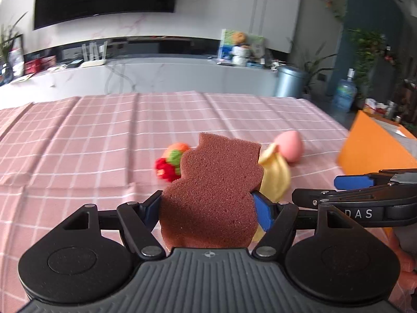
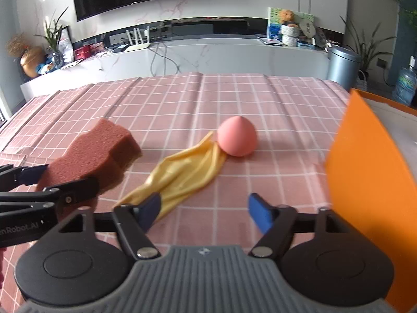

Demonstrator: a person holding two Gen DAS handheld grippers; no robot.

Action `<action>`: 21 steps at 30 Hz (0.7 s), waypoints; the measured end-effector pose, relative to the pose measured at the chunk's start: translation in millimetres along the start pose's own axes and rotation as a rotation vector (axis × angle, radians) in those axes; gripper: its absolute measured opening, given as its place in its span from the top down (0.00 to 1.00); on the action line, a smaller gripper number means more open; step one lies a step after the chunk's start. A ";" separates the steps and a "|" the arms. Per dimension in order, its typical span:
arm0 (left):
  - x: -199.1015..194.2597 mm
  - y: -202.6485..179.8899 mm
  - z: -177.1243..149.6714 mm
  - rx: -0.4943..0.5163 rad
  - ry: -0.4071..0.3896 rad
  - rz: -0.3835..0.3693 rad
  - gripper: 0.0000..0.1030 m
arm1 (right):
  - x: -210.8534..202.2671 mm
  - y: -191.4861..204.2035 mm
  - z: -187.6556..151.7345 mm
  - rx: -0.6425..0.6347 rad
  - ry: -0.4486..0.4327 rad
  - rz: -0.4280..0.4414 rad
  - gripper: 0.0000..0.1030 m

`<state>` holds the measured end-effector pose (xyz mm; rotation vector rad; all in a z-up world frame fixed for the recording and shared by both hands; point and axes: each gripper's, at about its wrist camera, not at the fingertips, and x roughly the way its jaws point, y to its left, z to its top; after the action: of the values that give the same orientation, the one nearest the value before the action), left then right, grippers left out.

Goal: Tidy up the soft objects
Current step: 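Grasp the brown sponge with the left tool while the right tool grasps the yellow cloth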

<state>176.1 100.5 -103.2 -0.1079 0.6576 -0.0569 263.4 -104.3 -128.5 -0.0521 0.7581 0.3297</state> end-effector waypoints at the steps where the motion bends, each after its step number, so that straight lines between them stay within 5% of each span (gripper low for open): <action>1: 0.8 4.0 0.2 -0.013 0.007 0.016 0.21 | 5.6 4.1 1.5 -0.004 -0.004 0.013 0.20; 4: 1.4 13.3 -0.7 -0.053 0.015 0.043 0.21 | 26.7 16.7 7.2 -0.018 -0.001 0.039 0.12; 15: 2.6 14.1 -7.7 -0.042 0.010 0.048 0.20 | 72.0 34.1 13.2 -0.062 0.045 0.007 0.18; 18: 1.3 13.0 -9.2 -0.045 0.010 0.041 0.20 | 71.9 38.5 9.2 -0.094 0.020 0.011 0.31; 21: -0.5 12.0 -10.0 -0.047 0.010 0.033 0.20 | 69.3 42.7 9.2 -0.127 0.006 0.033 0.57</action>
<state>169.8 111.6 -112.1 -0.1421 0.6710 -0.0100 303.2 -43.3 -166.0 -0.1605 0.7438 0.4093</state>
